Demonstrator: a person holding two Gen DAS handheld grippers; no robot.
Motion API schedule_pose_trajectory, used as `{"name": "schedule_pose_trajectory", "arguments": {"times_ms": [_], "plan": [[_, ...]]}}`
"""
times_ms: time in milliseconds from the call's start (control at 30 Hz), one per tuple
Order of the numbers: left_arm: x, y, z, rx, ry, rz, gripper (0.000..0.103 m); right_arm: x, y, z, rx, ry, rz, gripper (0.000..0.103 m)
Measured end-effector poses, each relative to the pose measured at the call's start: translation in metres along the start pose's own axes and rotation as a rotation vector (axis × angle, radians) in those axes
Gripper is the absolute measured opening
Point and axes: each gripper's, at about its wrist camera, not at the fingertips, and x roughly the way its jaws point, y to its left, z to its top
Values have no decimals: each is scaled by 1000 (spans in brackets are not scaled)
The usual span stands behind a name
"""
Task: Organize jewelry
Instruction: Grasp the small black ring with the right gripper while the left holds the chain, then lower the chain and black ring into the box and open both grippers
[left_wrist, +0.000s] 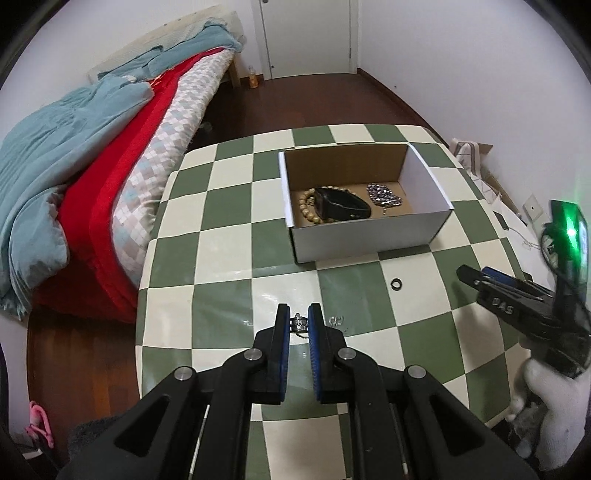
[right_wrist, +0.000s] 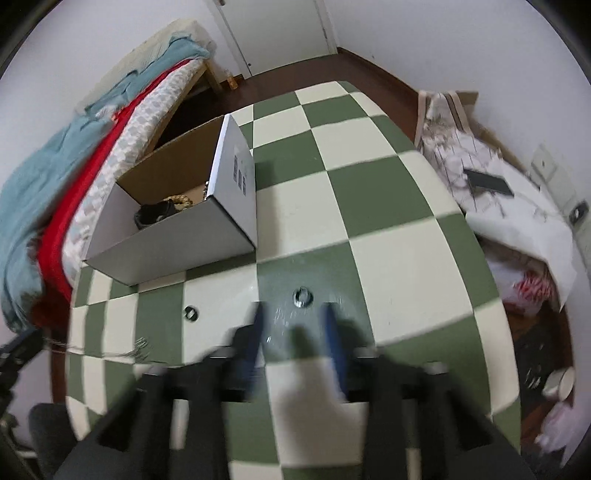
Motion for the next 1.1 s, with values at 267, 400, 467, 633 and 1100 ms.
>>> {"name": "schedule_pose_trajectory", "arguments": {"times_ms": [267,400,467,633,1100], "plan": [[-2,7,2,-7,1,20,7,28,25,3,-142,0,-161,13],[-1,10,3,-14,6,26,7,27,31,0,-183,-20,-181,13],[-2,11,3,-18,7,24,7,25,31,-2,-187,-25,-177,13],[-14,13,9,-30,-6,-1,7,-1,32,-1,-165,-67,-130,13],[-84,6,76,-12,-128,-157,7,-109,60,43,-160,-188,19,13]]}}
